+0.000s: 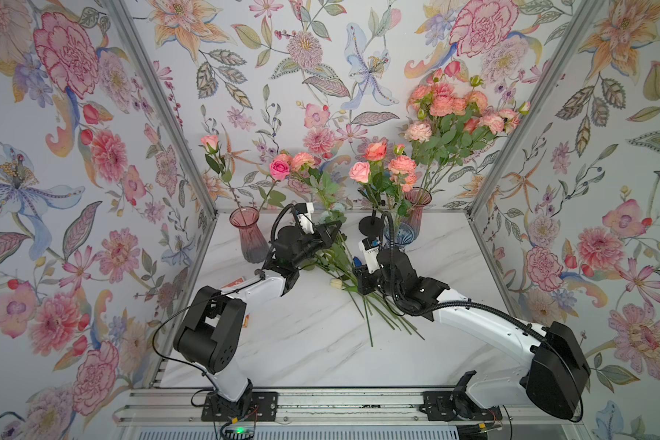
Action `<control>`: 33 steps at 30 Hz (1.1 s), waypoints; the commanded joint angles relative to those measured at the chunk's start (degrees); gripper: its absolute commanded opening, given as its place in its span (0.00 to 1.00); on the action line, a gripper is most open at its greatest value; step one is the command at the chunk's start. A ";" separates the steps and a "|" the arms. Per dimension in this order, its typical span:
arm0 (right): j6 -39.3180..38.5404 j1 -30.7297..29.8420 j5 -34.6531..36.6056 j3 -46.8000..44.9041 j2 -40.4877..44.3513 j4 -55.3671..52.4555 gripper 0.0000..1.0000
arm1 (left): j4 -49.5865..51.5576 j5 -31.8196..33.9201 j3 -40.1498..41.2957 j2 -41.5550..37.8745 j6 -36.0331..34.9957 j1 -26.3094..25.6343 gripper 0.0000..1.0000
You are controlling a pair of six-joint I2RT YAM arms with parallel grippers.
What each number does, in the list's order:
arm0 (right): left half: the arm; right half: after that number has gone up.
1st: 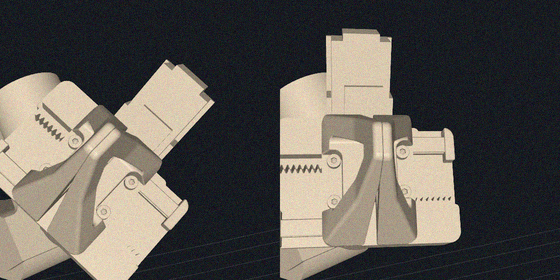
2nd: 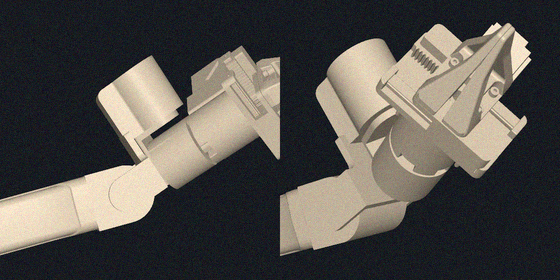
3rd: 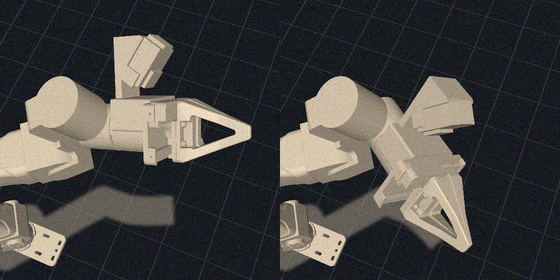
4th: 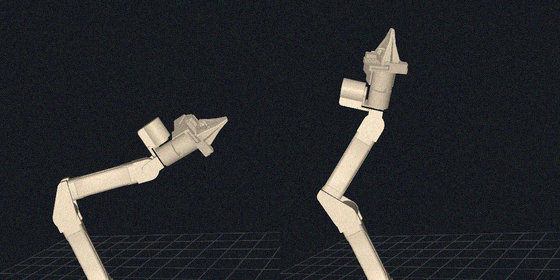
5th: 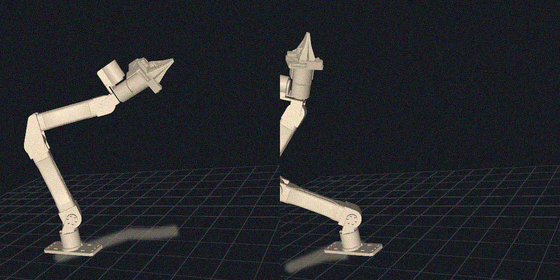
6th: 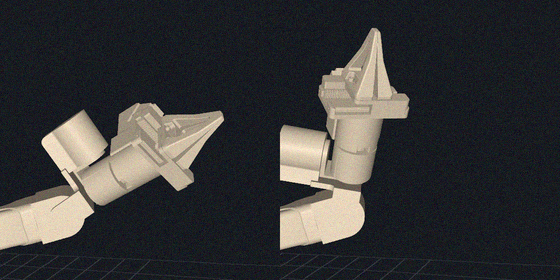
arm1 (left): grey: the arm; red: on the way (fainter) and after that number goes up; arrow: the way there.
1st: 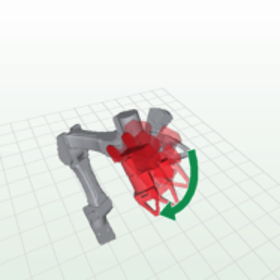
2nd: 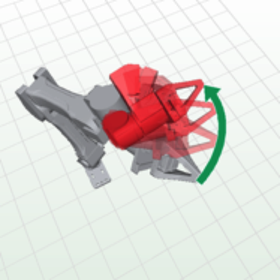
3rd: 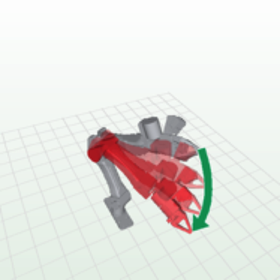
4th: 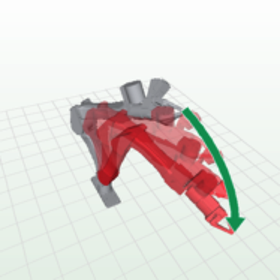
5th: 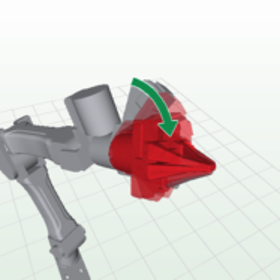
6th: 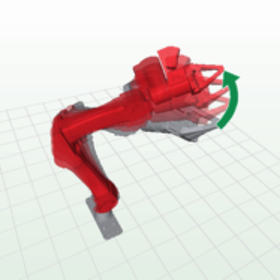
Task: Place the pink flowers into the vase
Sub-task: Place the flower in the vase.
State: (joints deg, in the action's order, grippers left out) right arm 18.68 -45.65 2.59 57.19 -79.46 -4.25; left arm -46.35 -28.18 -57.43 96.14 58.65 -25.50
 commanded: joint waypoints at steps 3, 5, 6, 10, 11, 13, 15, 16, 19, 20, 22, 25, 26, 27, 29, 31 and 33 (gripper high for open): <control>0.03 -0.09 0.61 -0.06 -0.71 1.58 0.00 | -0.84 -2.57 -2.77 1.33 -2.08 0.42 0.02; 0.12 -0.12 0.55 -0.15 -0.77 1.49 0.00 | 0.50 -2.90 -3.44 1.35 -3.28 0.43 0.00; 0.17 -0.13 0.63 -0.15 -0.78 1.49 0.00 | 1.15 -3.25 -3.81 1.50 -3.94 0.36 0.00; 0.24 -0.08 0.74 -0.41 -0.79 1.43 0.00 | 3.96 -2.86 -4.39 1.09 -6.44 0.36 0.00; 0.30 -0.06 0.79 -0.50 -0.78 1.44 0.00 | 4.88 -2.62 -4.59 1.03 -7.19 0.36 0.00; 0.37 -0.05 0.86 -0.63 -0.61 1.44 0.02 | 6.61 -2.39 -5.08 0.81 -8.66 0.37 0.00; 0.39 -0.03 0.94 -0.75 -0.42 1.50 0.04 | 8.32 -2.00 -5.56 0.64 -10.13 0.36 0.00; 0.44 0.08 1.07 -0.85 -0.28 1.44 0.06 | 9.13 -1.84 -5.88 0.58 -11.00 0.36 0.00; 0.62 0.13 1.20 -1.16 0.14 1.37 0.12 | 12.18 -0.92 -6.98 0.04 -13.73 0.36 0.00; 0.61 0.17 1.40 -1.29 0.33 1.33 0.16 | 13.17 -0.57 -7.38 -0.20 -14.66 0.36 0.00; 0.66 0.21 1.54 -1.59 0.61 1.38 0.21 | 14.82 0.30 -8.03 -0.63 -16.27 0.36 0.00; 0.48 0.30 1.71 -1.80 0.95 1.18 0.31 | 17.08 1.54 -8.80 -1.25 -18.33 0.36 0.00; 0.48 0.40 1.68 -1.86 1.10 1.16 0.35 | 17.45 1.77 -8.97 -1.43 -18.67 0.36 0.00; 0.40 0.41 1.67 -1.91 1.31 1.10 0.40 | 17.79 1.93 -9.15 -1.61 -19.10 0.36 0.00; 0.23 0.55 1.80 -2.15 1.74 1.09 0.52 | 18.34 2.08 -9.68 -1.90 -19.99 0.36 0.00; 0.20 0.64 1.90 -2.33 2.27 1.11 0.66 | 19.58 2.28 -10.47 -2.22 -21.12 0.40 0.00; 0.08 0.65 1.95 -2.52 2.72 0.99 0.76 | 20.52 2.35 -11.26 -2.65 -22.22 0.36 0.00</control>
State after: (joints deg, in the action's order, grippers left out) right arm 18.61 -45.28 3.57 55.53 -78.81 -3.62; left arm -27.14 -26.83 -65.84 96.33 40.27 -25.50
